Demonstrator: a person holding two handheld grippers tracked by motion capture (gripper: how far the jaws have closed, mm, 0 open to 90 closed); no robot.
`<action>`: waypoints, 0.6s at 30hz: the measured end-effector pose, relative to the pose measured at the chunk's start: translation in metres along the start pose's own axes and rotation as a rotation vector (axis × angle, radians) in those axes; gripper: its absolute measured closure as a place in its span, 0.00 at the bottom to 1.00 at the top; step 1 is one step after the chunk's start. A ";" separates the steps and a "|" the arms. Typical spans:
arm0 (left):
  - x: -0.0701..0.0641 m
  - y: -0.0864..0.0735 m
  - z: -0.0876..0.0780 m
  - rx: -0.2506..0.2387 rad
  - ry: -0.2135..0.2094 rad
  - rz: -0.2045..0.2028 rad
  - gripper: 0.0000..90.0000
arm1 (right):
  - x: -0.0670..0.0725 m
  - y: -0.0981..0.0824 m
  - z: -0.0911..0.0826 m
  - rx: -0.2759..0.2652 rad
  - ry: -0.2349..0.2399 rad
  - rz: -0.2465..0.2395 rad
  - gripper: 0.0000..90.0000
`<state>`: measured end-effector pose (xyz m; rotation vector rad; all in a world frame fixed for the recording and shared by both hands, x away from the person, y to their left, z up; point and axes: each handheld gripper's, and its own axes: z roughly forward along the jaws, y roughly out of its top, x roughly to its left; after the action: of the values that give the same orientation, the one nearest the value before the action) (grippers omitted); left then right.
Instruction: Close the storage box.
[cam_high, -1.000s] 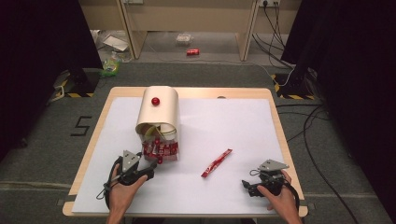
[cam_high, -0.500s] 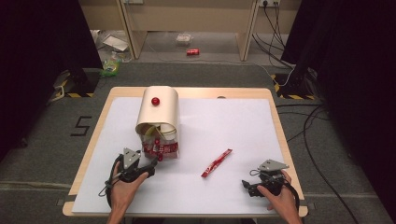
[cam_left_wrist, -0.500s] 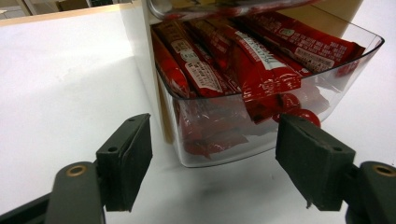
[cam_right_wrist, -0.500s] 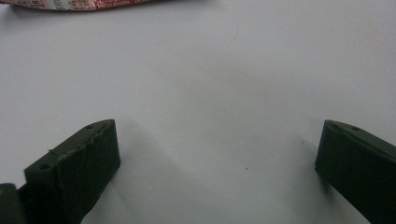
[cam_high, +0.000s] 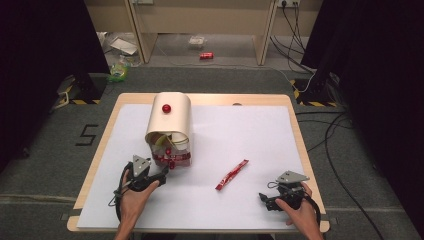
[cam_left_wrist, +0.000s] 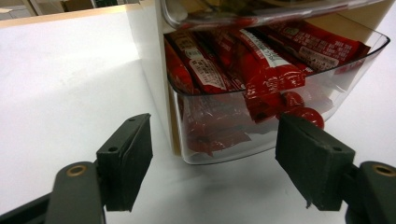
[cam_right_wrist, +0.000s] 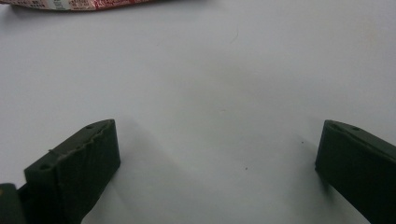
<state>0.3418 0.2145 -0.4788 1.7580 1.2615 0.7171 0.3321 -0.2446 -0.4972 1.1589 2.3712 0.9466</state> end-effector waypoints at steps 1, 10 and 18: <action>0.000 0.000 0.001 0.000 0.000 0.000 0.30 | 0.000 0.000 0.000 0.000 0.000 0.001 0.00; 0.002 0.002 0.006 -0.006 -0.004 -0.009 0.30 | 0.000 0.000 0.000 0.000 0.000 0.001 0.00; 0.003 0.002 0.006 -0.004 -0.005 -0.018 0.28 | 0.000 0.000 0.000 0.000 0.000 0.000 0.00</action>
<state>0.3492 0.2152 -0.4800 1.7426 1.2702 0.7045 0.3322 -0.2446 -0.4971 1.1586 2.3709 0.9466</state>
